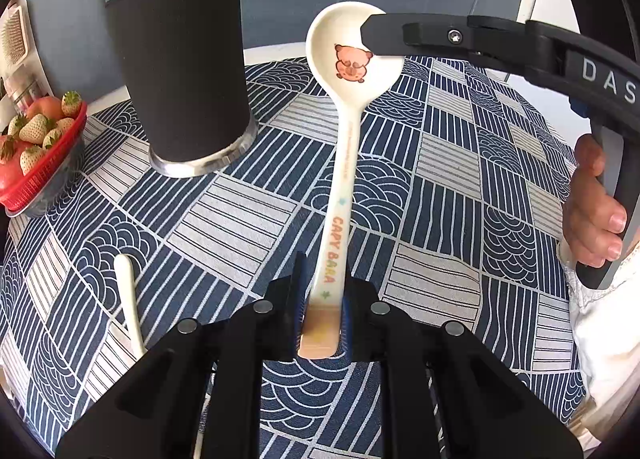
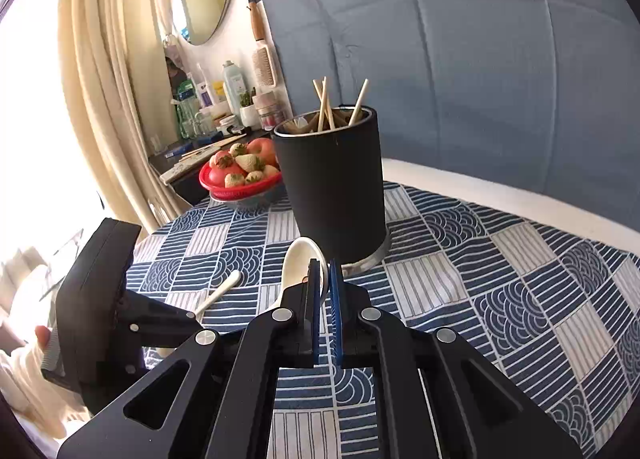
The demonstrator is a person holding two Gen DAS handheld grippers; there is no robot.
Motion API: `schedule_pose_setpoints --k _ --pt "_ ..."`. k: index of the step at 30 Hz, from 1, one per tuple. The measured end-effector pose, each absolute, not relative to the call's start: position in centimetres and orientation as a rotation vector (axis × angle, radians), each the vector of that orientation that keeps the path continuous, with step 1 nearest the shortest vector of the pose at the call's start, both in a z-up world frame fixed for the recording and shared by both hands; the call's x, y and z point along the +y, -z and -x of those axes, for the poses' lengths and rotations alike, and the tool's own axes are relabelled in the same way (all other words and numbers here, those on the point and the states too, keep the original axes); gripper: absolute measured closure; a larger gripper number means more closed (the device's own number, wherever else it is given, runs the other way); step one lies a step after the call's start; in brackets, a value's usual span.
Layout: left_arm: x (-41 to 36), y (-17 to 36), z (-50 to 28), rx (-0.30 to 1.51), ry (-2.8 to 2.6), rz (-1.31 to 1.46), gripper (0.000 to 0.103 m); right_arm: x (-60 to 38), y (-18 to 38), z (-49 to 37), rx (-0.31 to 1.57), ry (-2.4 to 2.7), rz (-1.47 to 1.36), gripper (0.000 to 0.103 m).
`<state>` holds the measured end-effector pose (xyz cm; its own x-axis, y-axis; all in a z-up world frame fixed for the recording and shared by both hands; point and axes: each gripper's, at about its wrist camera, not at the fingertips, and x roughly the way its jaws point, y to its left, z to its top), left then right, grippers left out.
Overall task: Organize utensils
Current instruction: 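Lift the bear-print spoon and lower it into the black cup with both tools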
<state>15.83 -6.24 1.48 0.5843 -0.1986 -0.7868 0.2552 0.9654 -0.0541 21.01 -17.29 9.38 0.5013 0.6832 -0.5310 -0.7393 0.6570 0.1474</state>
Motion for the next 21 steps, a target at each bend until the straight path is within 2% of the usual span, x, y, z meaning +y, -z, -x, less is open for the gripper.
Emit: schedule_pose_setpoints --k 21 --pt "-3.2 -9.1 -18.3 0.808 0.331 -0.099 0.086 -14.7 -18.4 -21.2 0.486 -0.777 0.225 0.098"
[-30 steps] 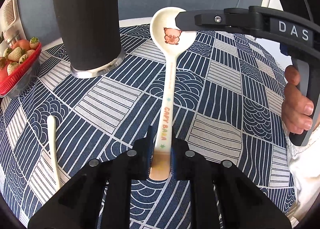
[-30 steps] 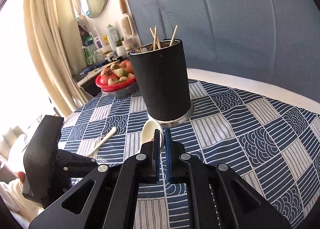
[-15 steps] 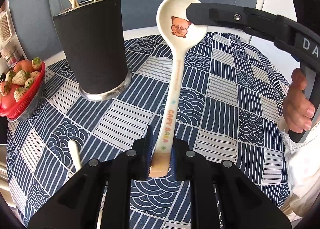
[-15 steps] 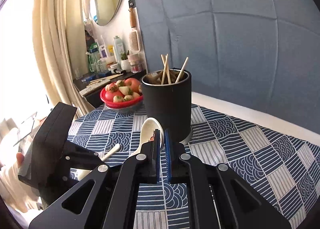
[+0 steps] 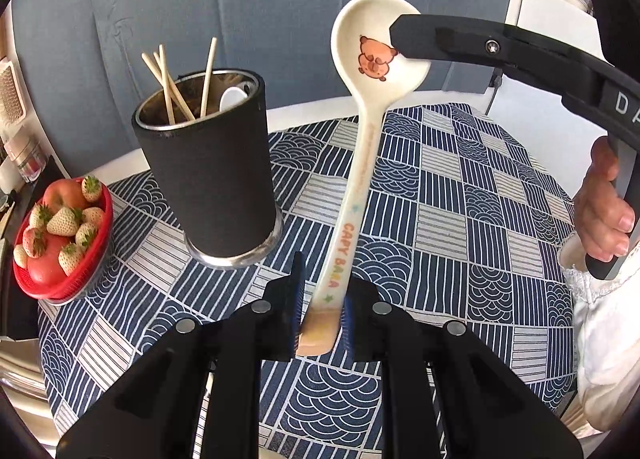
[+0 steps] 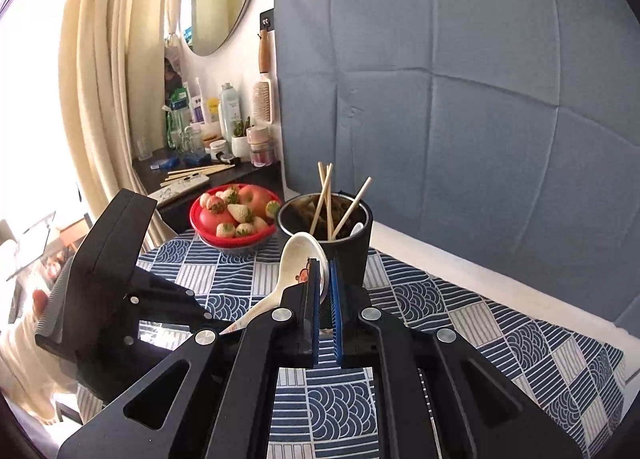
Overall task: Organize utensils
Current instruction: 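Lift the bear-print spoon and lower it into the black cup with both tools, then open both tools to release the bear-print spoon in the cup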
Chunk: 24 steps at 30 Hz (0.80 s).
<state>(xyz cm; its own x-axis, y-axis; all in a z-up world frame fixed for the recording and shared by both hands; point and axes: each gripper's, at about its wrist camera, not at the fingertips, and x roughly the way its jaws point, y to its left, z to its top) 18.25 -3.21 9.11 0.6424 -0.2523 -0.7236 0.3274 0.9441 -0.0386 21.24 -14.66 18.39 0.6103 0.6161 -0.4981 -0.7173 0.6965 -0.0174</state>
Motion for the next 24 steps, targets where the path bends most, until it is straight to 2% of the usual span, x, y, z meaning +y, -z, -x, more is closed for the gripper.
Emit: schedule_pose_setpoints --k 13,21,22,24 --pt "-2.2 -15.3 -19.6 0.694 0.312 -0.168 0.086 -13.2 -24.8 -20.8 0.367 -0.724 0.268 0.098" --pt "-0.9 -17.7 -22.1 0.652 0.317 -0.159 0.089 -11.5 -26.8 -21.6 0.326 -0.698 0.289 0.098" --pt "-0.9 -17.9 -22.5 0.642 0.31 -0.169 0.101 -11.3 -26.7 -21.9 0.329 -0.697 0.285 0.098" --pt "-0.8 -18.2 -23.7 0.648 0.312 -0.17 0.103 -10.8 -26.3 -22.7 0.339 -0.706 0.27 0.098"
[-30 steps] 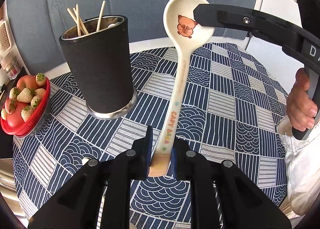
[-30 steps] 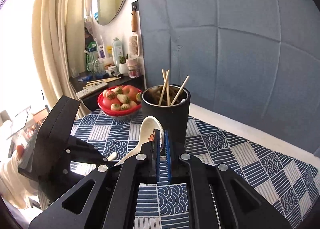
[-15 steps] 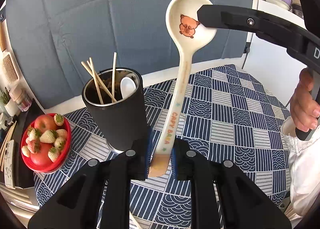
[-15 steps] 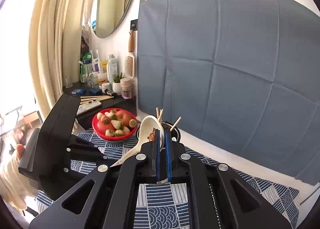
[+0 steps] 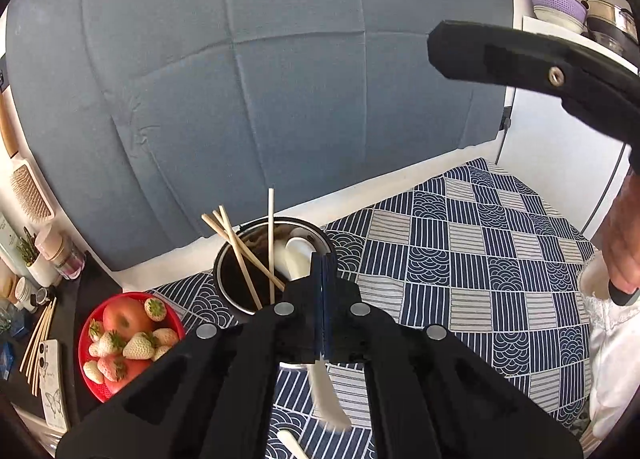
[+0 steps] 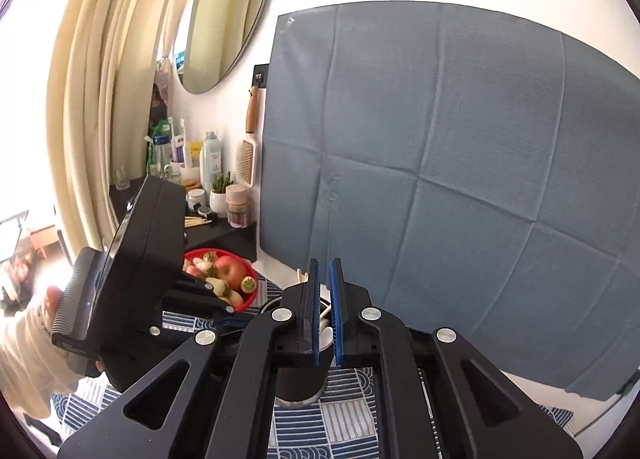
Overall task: Organize utensils
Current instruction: 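Open both tools to release the bear-print spoon in the cup, then move both tools toward the remaining white spoons on the cloth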
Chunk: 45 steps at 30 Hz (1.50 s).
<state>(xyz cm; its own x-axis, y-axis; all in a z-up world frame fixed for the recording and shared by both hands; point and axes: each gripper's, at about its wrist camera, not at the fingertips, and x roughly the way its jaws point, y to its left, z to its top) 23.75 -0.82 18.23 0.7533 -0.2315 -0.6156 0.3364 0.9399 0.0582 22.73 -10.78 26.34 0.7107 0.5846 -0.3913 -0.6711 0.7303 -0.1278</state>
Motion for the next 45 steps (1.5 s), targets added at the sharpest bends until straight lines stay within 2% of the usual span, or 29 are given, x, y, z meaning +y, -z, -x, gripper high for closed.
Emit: schedule_pose_setpoints --k 10,12,14,16,18,19,20,21,22,23,24,26,27,28,45 --pt "1.9 -16.6 -27.9 0.697 0.37 -0.062 0.102 -10.1 -22.4 -26.5 0.45 -0.704 0.241 0.098" --pt "2.7 -16.5 -27.3 0.684 0.374 -0.048 0.09 -10.2 -21.8 -26.8 0.464 -0.726 0.225 0.098" --pt "3.4 -16.6 -26.3 0.659 0.354 -0.052 0.052 -10.1 -21.3 -26.8 0.471 -0.751 0.218 0.097" --pt "4.2 -16.7 -25.3 0.631 0.333 -0.058 0.037 -9.9 -20.8 -26.6 0.474 -0.775 0.217 0.097" --pt "4.9 -16.7 -24.3 0.618 0.325 -0.066 0.033 -9.3 -20.3 -26.2 0.478 -0.79 0.229 0.095" --pt "5.3 -16.6 -23.8 0.619 0.322 -0.066 0.026 -8.9 -20.0 -25.9 0.48 -0.795 0.237 0.092" --pt "5.7 -16.4 -23.3 0.62 0.319 -0.064 0.02 -8.5 -19.7 -25.6 0.481 -0.802 0.246 0.083" --pt "6.1 -16.3 -22.8 0.618 0.314 -0.06 0.018 -8.1 -19.5 -25.3 0.483 -0.812 0.253 0.077" --pt "6.5 -16.2 -22.2 0.617 0.311 -0.055 0.017 -7.7 -19.2 -24.9 0.482 -0.824 0.257 0.062" --pt "7.0 -16.1 -21.6 0.618 0.31 -0.047 0.016 -7.4 -18.9 -24.4 0.48 -0.837 0.261 0.054" --pt "7.5 -16.0 -21.1 0.62 0.307 -0.039 0.014 -7.1 -18.7 -24.0 0.481 -0.851 0.265 0.05" --pt "8.6 -15.8 -20.0 0.617 0.289 -0.025 0.007 -6.3 -18.1 -23.4 0.492 -0.881 0.267 0.03" --pt "9.2 -15.6 -19.5 0.615 0.282 -0.018 0.007 -5.9 -17.8 -23.2 0.503 -0.905 0.261 0.024" --pt "9.7 -15.4 -18.9 0.616 0.276 -0.009 0.006 -5.5 -17.4 -23.0 0.52 -0.94 0.252 0.013" --pt "17.4 -8.9 -11.8 0.753 0.12 0.031 0.006 3.4 -10.1 -19.3 0.66 -1.074 0.369 0.014"
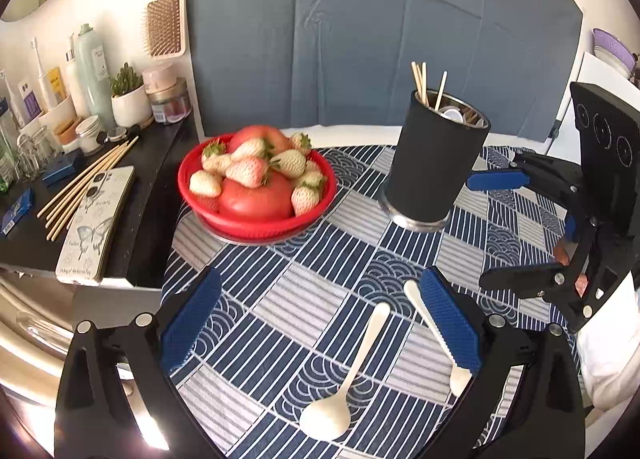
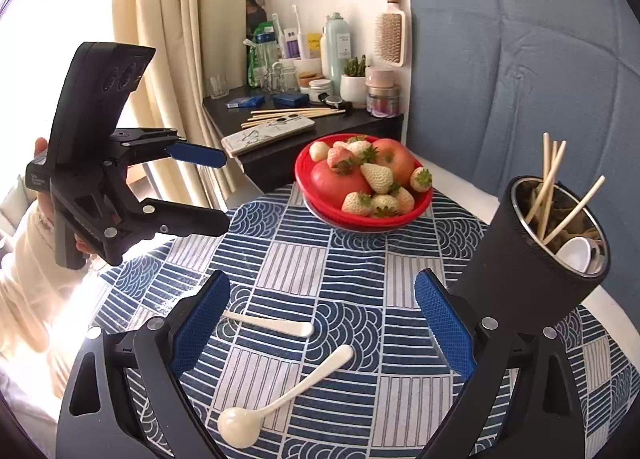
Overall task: Organize utensils
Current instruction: 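Move both tools toward the remaining white spoons on the cloth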
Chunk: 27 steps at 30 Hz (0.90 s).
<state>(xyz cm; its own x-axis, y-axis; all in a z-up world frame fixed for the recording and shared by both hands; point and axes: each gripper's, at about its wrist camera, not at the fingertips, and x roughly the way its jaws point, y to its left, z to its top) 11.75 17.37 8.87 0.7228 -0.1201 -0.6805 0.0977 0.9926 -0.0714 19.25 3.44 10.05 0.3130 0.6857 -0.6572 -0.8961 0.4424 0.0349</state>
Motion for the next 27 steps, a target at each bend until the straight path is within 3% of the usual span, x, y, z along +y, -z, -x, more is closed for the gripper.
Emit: schedule_pose_setpoints --k 15,27 --pt "16.3 -0.5 -6.9 0.919 0.066 -0.174 0.006 6.9 -2.7 -19.7 0.817 -1.099 0.474 0.014" --pt "14.6 1.9 -6.5 0.917 -0.052 -0.379 0.006 8.4 -0.7 -19.1 0.822 -1.105 0.653 0.014"
